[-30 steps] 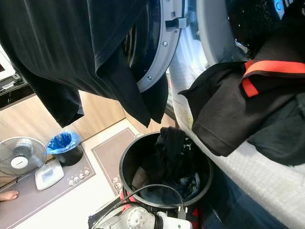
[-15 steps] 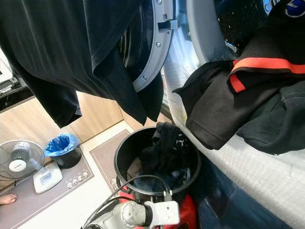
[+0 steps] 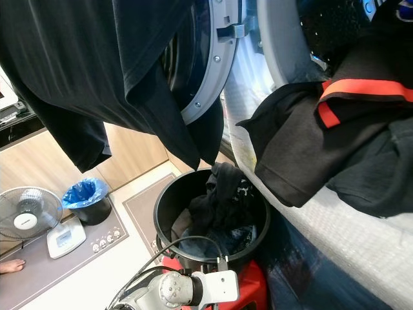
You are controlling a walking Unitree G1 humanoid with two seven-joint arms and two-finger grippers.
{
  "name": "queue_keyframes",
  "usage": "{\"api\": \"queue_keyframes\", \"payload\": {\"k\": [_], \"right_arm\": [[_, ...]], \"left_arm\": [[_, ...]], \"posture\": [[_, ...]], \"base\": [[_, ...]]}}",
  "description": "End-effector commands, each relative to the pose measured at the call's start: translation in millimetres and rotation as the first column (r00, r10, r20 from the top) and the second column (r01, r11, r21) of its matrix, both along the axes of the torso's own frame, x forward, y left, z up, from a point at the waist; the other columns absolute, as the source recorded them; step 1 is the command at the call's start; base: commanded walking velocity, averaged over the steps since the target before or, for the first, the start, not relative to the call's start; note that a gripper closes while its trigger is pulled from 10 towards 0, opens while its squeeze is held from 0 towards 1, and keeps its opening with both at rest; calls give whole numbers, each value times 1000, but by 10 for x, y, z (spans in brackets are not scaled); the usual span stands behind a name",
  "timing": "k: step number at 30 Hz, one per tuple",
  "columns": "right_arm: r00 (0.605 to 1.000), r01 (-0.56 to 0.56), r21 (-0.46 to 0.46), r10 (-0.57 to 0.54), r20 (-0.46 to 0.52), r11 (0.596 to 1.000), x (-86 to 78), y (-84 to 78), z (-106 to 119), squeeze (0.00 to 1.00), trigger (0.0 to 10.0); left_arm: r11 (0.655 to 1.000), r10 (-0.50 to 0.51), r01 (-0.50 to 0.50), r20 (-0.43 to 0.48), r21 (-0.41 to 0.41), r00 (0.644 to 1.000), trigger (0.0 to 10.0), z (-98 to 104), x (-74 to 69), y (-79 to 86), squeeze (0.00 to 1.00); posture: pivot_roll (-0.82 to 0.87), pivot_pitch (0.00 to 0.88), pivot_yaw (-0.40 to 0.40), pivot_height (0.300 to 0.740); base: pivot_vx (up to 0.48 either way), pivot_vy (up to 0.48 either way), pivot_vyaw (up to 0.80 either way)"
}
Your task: Clothes washing
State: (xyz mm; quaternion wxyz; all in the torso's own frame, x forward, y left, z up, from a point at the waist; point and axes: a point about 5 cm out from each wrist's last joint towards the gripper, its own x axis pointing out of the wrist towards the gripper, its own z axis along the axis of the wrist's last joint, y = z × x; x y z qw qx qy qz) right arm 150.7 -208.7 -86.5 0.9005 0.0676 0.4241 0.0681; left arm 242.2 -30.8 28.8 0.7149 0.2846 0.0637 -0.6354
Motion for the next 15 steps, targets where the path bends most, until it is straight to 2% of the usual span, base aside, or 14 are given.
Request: {"api": "queue_keyframes", "payload": {"k": [1, 3, 5, 7, 10, 11, 15], "right_arm": [[1000, -9, 14, 9, -20, 1000, -33, 61, -27, 0, 10000], [1000, -9, 15, 9, -19, 1000, -31, 62, -27, 0, 10000], [1000, -6, 16, 6, -20, 1000, -35, 64, -29, 0, 10000], [1000, -5, 17, 6, -20, 1000, -39, 67, -30, 0, 10000], [1000, 0, 18, 1, -21, 1000, -44, 72, -33, 0, 10000], [1000, 2, 19, -1, -21, 1000, -49, 75, -36, 0, 10000], [1000, 6, 22, -6, -21, 1000, -51, 87, -39, 0, 10000]], "left_arm": [[997, -79, 78, -6, -10, 997, 10000, 10, -81, -51, 0], [996, -87, 87, -4, -16, 996, 10000, 19, -88, -64, 0], [988, -155, 155, -1, -30, 988, 10000, 50, -143, -120, 0], [987, -157, 157, 4, -41, 988, 10000, 67, -143, -140, 0], [978, -177, 182, 55, -104, 983, 10000, 183, -132, -196, 0], [967, -163, 188, 152, -170, 975, 10000, 326, -91, -231, 0], [962, -91, 147, 239, -229, 967, 10000, 523, 43, -236, 0]], "posture": [[-71, 71, 159, 740], [-73, 71, 159, 740], [-77, 70, 163, 740], [-77, 70, 163, 740], [-80, 69, 167, 740], [-80, 69, 167, 740], [-78, 66, 172, 740]], "base": [[0, 0, 0], [0, 0, 0], [0, 0, 0], [0, 0, 0], [0, 0, 0], [0, 0, 0], [0, 0, 0]]}}
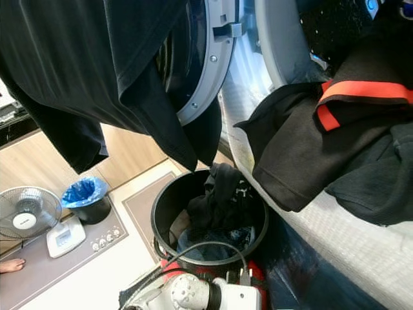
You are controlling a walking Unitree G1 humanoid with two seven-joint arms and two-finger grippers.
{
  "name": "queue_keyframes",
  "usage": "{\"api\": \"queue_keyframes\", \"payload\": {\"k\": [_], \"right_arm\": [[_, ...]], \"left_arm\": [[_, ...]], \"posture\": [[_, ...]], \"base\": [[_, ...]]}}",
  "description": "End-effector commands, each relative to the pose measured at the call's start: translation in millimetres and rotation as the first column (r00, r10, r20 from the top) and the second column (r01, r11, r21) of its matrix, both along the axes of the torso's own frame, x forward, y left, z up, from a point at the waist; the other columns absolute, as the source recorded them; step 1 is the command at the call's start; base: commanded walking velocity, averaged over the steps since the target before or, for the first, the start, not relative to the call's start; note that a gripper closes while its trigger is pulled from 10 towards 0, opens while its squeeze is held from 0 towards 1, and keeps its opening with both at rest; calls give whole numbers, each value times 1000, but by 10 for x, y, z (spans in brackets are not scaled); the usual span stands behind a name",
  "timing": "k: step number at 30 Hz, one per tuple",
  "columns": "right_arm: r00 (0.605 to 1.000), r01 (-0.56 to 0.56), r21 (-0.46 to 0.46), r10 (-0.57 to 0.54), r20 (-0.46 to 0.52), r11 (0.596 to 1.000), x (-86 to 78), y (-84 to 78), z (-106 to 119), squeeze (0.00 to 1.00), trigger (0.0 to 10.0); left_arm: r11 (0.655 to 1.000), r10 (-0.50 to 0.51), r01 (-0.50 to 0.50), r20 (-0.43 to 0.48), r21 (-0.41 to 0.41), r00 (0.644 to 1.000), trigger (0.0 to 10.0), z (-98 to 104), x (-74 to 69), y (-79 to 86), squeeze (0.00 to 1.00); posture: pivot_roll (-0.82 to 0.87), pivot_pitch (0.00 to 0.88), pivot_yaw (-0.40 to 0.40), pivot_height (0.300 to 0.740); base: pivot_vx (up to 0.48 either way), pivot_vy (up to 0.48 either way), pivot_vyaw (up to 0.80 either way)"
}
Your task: Clothes washing
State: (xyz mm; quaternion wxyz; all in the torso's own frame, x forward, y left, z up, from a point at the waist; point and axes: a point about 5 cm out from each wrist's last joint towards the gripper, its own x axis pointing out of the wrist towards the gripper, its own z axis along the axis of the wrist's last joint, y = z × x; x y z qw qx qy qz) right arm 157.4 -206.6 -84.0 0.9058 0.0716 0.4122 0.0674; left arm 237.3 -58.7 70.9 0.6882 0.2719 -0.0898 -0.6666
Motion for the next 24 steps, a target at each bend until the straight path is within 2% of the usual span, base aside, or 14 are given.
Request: {"api": "queue_keyframes", "payload": {"k": [1, 3, 9, 12, 15, 16, 17, 18, 20, 21, 22, 24], "right_arm": [[999, 0, 16, 1, -47, 1000, -119, 72, -66, 0, 10000], [999, 0, 17, 0, -47, 1000, -121, 77, -68, 0, 10000], [999, 4, 22, -3, -45, 1000, -118, 97, -69, 0, 10000], [999, 2, 24, -1, -46, 1000, -122, 103, -71, 0, 10000], [999, -2, 24, 3, -49, 1000, -130, 102, -74, 0, 10000], [999, -2, 24, 3, -49, 1000, -130, 102, -74, 0, 10000], [999, -5, 24, 6, -50, 1000, -132, 101, -74, 0, 10000], [999, -5, 24, 6, -50, 1000, -132, 101, -74, 0, 10000], [999, -8, 23, 10, -50, 1000, -134, 95, -74, 0, 10000], [999, -8, 23, 10, -50, 1000, -134, 95, -74, 0, 10000], [999, -9, 23, 10, -50, 1000, -133, 93, -73, 0, 10000], [999, -9, 23, 10, -50, 1000, -132, 91, -72, 0, 10000]], "left_arm": [[994, 82, -75, 81, -85, 993, 10000, 160, 142, 65, 0], [987, 121, -107, 118, -118, 986, 10000, 210, 183, 86, 0], [961, 238, -217, 115, -170, 964, 10000, 261, 297, 240, 0], [912, 372, -341, 106, -229, 922, 10000, 319, 423, 401, 0], [871, 443, -405, 87, -278, 892, 10000, 381, 499, 516, 0], [871, 443, -405, 87, -278, 892, 10000, 381, 499, 516, 0], [845, 483, -439, 83, -305, 872, 10000, 423, 543, 572, 0], [845, 483, -439, 83, -305, 872, 10000, 423, 543, 572, 0], [770, 582, -526, 60, -363, 811, 10000, 506, 648, 735, 0], [770, 582, -526, 60, -363, 811, 10000, 506, 648, 735, 0], [747, 603, -544, 45, -383, 797, 10000, 525, 662, 781, 0], [736, 613, -554, 36, -389, 789, 10000, 531, 669, 801, 0]], "posture": [[-75, 65, 175, 740], [-75, 65, 175, 740], [-72, 64, 177, 740], [-67, 66, 173, 740], [-62, 67, 165, 740], [-62, 67, 165, 740], [-61, 67, 164, 740], [-61, 67, 164, 740], [-59, 68, 156, 740], [-59, 68, 156, 740], [-59, 68, 156, 740], [-59, 68, 156, 740]], "base": [[0, 0, 0], [0, 0, 0], [0, 0, 0], [0, 0, 0], [0, 0, 0], [0, 0, 0], [0, 0, 0], [0, 0, 0], [0, 0, 0], [0, 0, 0], [0, 0, 0], [0, 0, 0]]}}
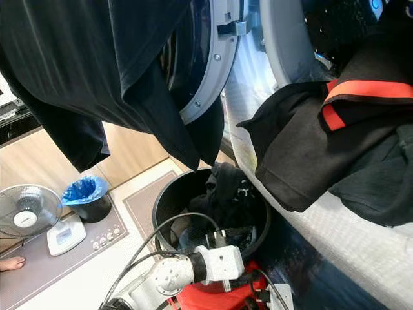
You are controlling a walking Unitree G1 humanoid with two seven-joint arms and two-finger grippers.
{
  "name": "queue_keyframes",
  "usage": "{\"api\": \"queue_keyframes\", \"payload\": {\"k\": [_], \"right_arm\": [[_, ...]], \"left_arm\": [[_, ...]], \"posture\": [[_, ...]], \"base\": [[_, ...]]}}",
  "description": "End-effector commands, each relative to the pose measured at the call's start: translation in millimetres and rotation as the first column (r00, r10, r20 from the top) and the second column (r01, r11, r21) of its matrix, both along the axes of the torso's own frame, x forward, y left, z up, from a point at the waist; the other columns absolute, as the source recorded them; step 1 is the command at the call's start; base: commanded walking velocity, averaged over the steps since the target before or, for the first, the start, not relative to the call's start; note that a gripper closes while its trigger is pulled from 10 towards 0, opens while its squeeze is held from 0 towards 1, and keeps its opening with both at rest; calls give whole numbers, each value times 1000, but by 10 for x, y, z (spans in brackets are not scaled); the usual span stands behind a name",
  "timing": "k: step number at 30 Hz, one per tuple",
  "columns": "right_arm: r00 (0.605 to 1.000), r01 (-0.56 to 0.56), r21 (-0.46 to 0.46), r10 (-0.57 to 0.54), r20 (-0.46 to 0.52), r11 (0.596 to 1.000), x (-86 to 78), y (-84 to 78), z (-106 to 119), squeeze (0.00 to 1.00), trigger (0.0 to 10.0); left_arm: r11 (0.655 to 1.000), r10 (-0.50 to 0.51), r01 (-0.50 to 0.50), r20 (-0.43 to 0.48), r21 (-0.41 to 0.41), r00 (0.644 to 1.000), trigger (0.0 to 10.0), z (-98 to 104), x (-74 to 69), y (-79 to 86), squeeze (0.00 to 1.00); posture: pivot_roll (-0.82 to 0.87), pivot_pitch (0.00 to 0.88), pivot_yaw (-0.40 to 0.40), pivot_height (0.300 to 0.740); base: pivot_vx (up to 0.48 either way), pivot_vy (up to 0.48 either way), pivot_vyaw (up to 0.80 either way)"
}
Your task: Clothes washing
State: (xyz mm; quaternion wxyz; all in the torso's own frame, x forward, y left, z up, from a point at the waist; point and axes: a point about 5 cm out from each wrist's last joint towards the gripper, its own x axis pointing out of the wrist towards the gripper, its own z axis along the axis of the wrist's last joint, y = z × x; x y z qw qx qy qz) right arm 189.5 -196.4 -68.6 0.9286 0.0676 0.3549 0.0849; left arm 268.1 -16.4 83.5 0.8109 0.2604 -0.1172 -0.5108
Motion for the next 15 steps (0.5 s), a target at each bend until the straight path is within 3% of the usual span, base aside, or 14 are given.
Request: {"api": "queue_keyframes", "payload": {"k": [1, 2, 8, 9, 15], "right_arm": [[984, 13, 8, -11, -175, 1000, -452, -11, -226, 0, 10000], [984, 5, 6, -4, -177, 1000, -456, -22, -225, 0, 10000], [984, -4, 2, 4, -180, 1000, -458, -33, -224, 0, 10000], [984, -5, 1, 5, -180, 1000, -455, -34, -223, 0, 10000], [984, -12, 3, 12, -180, 1000, -460, -33, -224, 0, 10000]], "left_arm": [[937, 287, -266, 66, -229, 956, 10000, 407, 362, 383, 0], [902, 358, -327, 65, -283, 931, 10000, 474, 421, 489, 0], [844, 449, -403, 56, -353, 892, 10000, 572, 496, 645, 0], [815, 486, -441, 28, -377, 874, 10000, 592, 527, 731, 0], [768, 542, -498, -4, -403, 840, 10000, 619, 578, 899, 0]], "posture": [[-59, 68, 156, 740], [-51, 64, 137, 740], [-54, 57, 134, 740], [-54, 54, 132, 740], [-50, 44, 125, 740]], "base": [[0, 0, 0], [0, 0, 0], [0, 0, 0], [0, 0, 0], [0, 0, 0]]}}
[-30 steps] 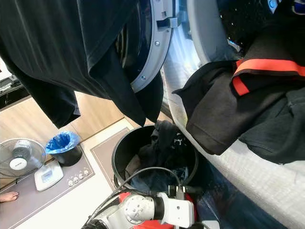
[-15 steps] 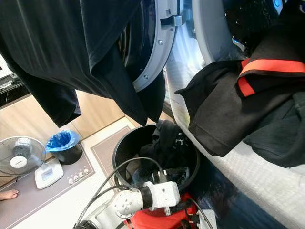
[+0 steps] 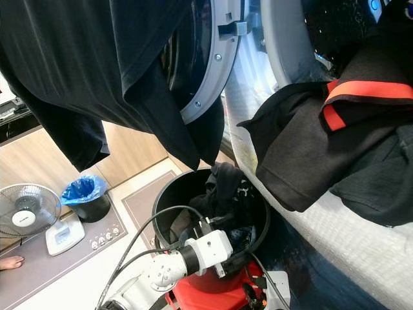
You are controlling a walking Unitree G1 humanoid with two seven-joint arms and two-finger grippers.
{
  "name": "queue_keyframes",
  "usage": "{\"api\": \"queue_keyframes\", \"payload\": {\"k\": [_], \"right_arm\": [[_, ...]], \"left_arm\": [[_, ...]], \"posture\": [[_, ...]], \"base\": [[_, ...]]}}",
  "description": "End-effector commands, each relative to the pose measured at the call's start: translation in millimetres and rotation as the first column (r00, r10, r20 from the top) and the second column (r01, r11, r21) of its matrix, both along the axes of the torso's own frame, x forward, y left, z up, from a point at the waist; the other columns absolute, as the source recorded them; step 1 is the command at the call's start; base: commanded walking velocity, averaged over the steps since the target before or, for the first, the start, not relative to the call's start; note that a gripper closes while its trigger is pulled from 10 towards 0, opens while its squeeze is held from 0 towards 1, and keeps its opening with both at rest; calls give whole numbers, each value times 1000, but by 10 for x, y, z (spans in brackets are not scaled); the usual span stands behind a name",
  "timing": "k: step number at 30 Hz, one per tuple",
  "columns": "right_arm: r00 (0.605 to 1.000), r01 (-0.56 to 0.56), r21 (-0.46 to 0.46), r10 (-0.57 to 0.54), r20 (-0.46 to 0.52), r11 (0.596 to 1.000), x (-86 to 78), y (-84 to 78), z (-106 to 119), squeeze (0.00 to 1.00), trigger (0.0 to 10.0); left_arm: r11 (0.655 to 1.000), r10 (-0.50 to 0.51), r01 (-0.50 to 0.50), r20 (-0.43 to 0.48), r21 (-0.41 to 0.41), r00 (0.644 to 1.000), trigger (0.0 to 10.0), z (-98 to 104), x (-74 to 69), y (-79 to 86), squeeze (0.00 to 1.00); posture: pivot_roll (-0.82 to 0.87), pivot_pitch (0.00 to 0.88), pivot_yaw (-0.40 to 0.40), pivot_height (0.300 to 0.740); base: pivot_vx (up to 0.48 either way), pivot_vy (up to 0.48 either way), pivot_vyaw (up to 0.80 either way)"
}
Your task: Clothes washing
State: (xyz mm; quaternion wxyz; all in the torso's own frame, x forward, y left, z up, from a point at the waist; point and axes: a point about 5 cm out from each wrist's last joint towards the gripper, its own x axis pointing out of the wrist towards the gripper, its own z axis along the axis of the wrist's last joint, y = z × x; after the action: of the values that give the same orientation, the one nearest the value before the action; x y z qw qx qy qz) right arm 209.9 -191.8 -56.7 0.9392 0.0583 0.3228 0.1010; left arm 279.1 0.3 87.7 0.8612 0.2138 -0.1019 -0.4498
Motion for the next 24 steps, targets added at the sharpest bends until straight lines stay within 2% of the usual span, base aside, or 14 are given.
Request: {"api": "queue_keyframes", "payload": {"k": [1, 6, 8, 15, 18, 24], "right_arm": [[968, 17, -2, -17, -250, 1000, -667, -80, -343, 0, 10000], [962, 8, -13, -11, -272, 1000, -708, -91, -361, 0, 10000], [960, 5, -21, -10, -279, 1000, -720, -99, -366, 0, 10000], [943, 103, -24, -105, -316, 994, -867, -226, -400, 0, 10000], [936, 152, -2, -145, -321, 988, -926, -231, -415, 0, 10000], [928, 174, 20, -158, -337, 984, -1011, -193, -443, 0, 10000]], "left_arm": [[864, 446, -401, 96, -304, 890, 10000, 579, 476, 751, 0], [834, 493, -449, 69, -321, 867, 10000, 600, 559, 894, 0], [836, 491, -448, 70, -318, 868, 10000, 608, 563, 901, 0], [823, 505, -447, 91, -350, 858, 10000, 751, 601, 1054, 0], [815, 515, -452, 95, -364, 852, 10000, 792, 612, 1115, 0], [803, 526, -446, 118, -395, 843, 10000, 916, 634, 1169, 0]], "posture": [[-50, 44, 125, 740], [-47, 39, 114, 740], [-46, 39, 111, 740], [-43, 47, 111, 740], [-42, 51, 112, 740], [-42, 58, 116, 740]], "base": [[0, 0, 0], [0, 0, 0], [0, 0, 0], [0, 0, 0], [0, 0, 0], [0, 0, 0]]}}
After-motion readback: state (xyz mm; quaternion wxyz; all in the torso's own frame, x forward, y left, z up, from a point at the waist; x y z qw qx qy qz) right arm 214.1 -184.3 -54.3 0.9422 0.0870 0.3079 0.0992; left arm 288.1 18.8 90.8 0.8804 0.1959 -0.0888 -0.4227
